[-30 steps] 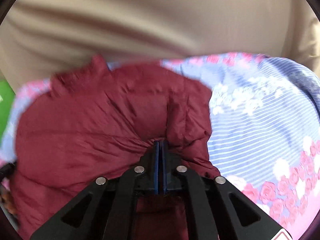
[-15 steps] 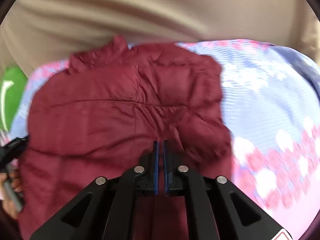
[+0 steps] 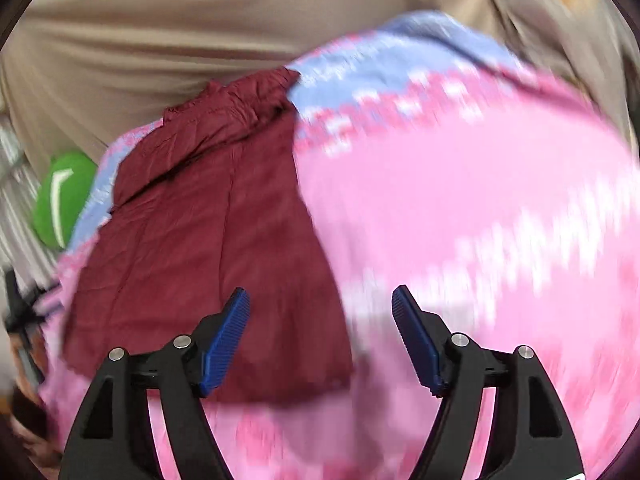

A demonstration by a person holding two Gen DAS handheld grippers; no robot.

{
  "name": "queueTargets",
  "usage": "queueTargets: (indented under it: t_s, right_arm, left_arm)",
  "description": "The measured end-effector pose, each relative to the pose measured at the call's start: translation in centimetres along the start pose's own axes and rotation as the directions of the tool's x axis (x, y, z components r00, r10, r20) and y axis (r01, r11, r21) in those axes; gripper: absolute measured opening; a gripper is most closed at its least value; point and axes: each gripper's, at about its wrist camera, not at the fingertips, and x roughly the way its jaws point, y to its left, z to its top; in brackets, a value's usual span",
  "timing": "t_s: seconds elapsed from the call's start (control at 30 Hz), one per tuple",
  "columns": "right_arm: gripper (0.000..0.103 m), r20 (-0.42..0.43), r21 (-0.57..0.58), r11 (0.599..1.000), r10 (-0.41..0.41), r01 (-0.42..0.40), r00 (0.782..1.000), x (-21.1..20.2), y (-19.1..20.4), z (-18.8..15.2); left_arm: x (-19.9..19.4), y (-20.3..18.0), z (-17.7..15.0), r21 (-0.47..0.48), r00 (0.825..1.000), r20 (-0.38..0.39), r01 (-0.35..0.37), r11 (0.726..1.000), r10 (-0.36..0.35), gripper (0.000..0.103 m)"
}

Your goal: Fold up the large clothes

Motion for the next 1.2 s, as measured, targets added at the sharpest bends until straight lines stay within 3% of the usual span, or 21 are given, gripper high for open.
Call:
queueTargets:
  t_s: [0.2, 0.43, 0.5, 0.53, 0.6, 0.63, 0.67, 0.7, 0.73, 0.93, 1.03, 1.1, 1.17, 1.2]
  right_arm:
    - [0.072, -0.017, 0.135, 0.981, 0.143, -0.140, 0.990, 1.7, -0.4, -2.2]
    - [0.073, -0.009, 0.159, 0.965, 0.214, -0.210, 0.977, 4.2, 1.6, -1.9]
    - [0.074, 0.008, 0.167, 0.962, 0.220, -0.218, 0.976, 4.5, 1.7, -1.7]
    - [0.074, 0.011, 0.172, 0.960, 0.223, -0.222, 0.975, 4.6, 1.8, -1.5]
    - [0.063, 0.023, 0.174, 0.959, 0.224, -0.224, 0.974, 4.8, 2.0, -1.1]
    - [0.056, 0.023, 0.169, 0.961, 0.217, -0.218, 0.976, 4.8, 2.2, -1.0]
    - [0.039, 0.024, 0.166, 0.963, 0.213, -0.214, 0.977, 4.9, 2.3, -0.8]
    - [0.019, 0.027, 0.167, 0.963, 0.211, -0.212, 0.977, 4.9, 2.3, -0.8]
    - [0.011, 0.032, 0.169, 0.961, 0.216, -0.218, 0.976, 4.8, 2.3, -0.8]
    - [0.004, 0.165, 0.106, 0.965, 0.223, -0.242, 0.961, 0.5, 3.0, -1.0]
    - [0.003, 0.232, 0.050, 0.969, 0.225, -0.243, 0.946, -2.9, 3.7, -1.4]
    - [0.003, 0.294, 0.000, 0.968, 0.240, -0.251, 0.925, -5.8, 4.2, -2.2]
    - [0.003, 0.373, -0.064, 0.964, 0.263, -0.258, 0.890, -9.0, 4.6, -3.3]
    - [0.003, 0.424, -0.103, 0.957, 0.288, -0.271, 0.859, -11.1, 4.8, -4.0]
  left_arm:
    - [-2.3, 1.7, -5.1, -0.080, 0.998, -0.012, 0.057, 0.995, -0.058, 0.090]
    - [-1.7, 0.6, -6.1, -0.116, 0.992, -0.003, 0.124, 0.985, -0.125, 0.089]
    - [-1.4, 0.2, -6.0, -0.128, 0.989, -0.003, 0.145, 0.981, -0.146, 0.079]
    - [-1.1, 0.0, -6.0, -0.130, 0.989, -0.012, 0.147, 0.981, -0.150, 0.068]
    - [-0.8, -0.5, -5.9, -0.121, 0.990, -0.024, 0.138, 0.983, -0.142, 0.053]
    - [-0.7, -0.6, -5.9, -0.119, 0.990, -0.025, 0.134, 0.984, -0.137, 0.038]
    - [-0.7, -0.8, -6.0, -0.117, 0.989, -0.028, 0.139, 0.983, -0.143, 0.022]
    - [-0.8, -0.9, -6.0, -0.119, 0.990, -0.029, 0.137, 0.983, -0.141, 0.015]
    - [-1.0, -1.0, -6.0, -0.123, 0.991, -0.022, 0.128, 0.984, -0.132, 0.010]
    - [-5.7, -2.4, -6.2, -0.058, 0.986, 0.090, 0.142, 0.988, -0.137, 0.004]
    - [-9.3, -3.5, -6.7, -0.014, 0.973, 0.143, 0.185, 0.983, -0.181, 0.004]
    - [-12.2, -4.3, -7.4, 0.017, 0.959, 0.183, 0.218, 0.976, -0.218, 0.004]
    - [-15.1, -4.9, -8.3, 0.047, 0.940, 0.232, 0.248, 0.968, -0.252, 0.004]
    - [-17.1, -5.2, -8.8, 0.069, 0.923, 0.273, 0.262, 0.962, -0.271, 0.004]
